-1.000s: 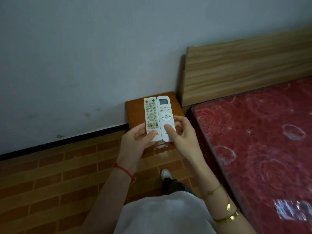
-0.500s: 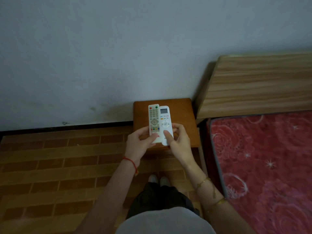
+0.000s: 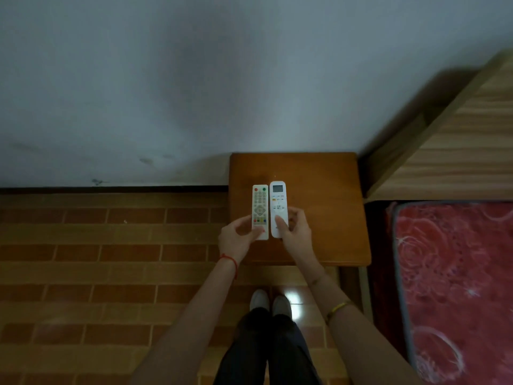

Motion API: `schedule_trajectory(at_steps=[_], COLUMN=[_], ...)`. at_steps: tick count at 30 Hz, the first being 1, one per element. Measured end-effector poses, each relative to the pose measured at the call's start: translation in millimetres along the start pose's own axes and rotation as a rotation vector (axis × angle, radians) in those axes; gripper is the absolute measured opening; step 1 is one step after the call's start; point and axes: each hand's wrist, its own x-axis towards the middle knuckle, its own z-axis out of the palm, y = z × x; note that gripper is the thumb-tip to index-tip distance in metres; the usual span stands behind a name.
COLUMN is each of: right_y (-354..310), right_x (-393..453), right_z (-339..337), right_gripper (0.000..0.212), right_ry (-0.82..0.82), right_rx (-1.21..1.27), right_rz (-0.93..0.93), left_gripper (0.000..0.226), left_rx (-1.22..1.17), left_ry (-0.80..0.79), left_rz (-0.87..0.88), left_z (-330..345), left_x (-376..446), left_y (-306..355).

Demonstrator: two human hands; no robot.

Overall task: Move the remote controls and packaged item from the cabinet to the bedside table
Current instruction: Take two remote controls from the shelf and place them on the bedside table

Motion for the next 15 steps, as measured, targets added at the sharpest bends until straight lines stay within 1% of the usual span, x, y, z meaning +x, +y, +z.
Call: schedule_trajectory(at_steps=[4,8,12,15], right_y=[49,83,104,112], right_x=[42,66,79,84], right_z=[20,32,40,43], right_gripper=[0.034,0.034,0.034,0.034], right_ry=[-0.011,-0.034,-0.034,-0.035], right_rx=[-0.066,-0.134,-0.178,-0.198], right_rz=[0.054,0.076,0.076,0.08], left_gripper=[0.047,0.045,0.044,0.044], left_rx=[0.055,0.091,0.098,0.136], left_ry=[0.055,0.066,0.079,0.075], left_rz=[-0.033,-0.049,-0.067,-0.068], left_z=[20,38,50,53], left_x=[46,78,97,104], left_y=[-35,-64,-88,-94])
